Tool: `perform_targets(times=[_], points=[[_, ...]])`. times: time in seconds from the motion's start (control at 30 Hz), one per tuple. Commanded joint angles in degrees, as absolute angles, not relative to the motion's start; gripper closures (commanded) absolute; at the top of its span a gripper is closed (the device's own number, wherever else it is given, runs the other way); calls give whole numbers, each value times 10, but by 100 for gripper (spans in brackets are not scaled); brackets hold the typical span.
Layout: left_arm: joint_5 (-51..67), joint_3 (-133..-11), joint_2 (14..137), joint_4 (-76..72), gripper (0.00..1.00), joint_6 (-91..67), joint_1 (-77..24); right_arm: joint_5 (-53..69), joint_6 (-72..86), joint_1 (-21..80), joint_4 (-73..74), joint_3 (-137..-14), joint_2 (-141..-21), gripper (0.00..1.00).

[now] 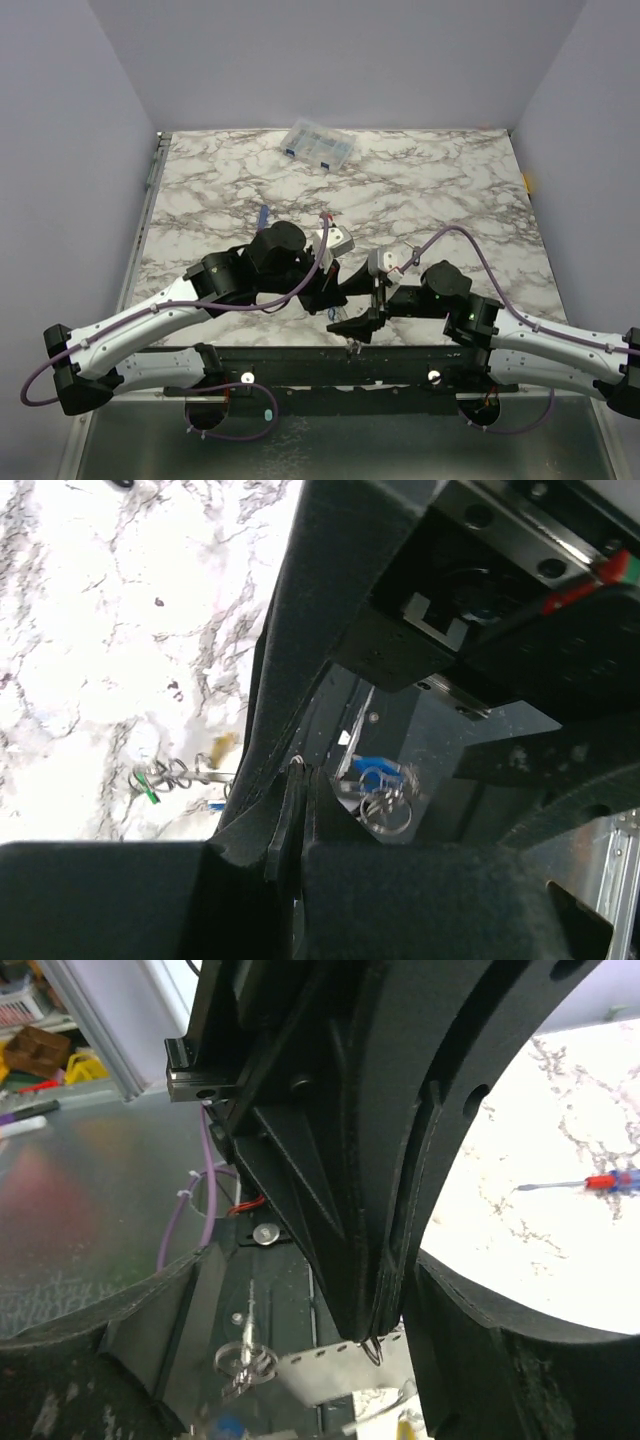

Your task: Put the keys on the keyring

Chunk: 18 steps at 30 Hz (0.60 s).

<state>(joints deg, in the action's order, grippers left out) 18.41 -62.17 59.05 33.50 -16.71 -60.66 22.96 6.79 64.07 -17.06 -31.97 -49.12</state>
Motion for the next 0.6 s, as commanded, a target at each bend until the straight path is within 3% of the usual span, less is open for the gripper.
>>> perform_targets(times=[0.0,0.23,0.57], points=[[149,-661,601,368,100,-163,-606,189,28,645,-112,-343,-471,20],[112,-657,624,362,100,-176,-606,100,19,645,-35,-346,-464,18],[62,-601,648,289,100,-216,-606,27,55,645,-33,-329,-497,18]])
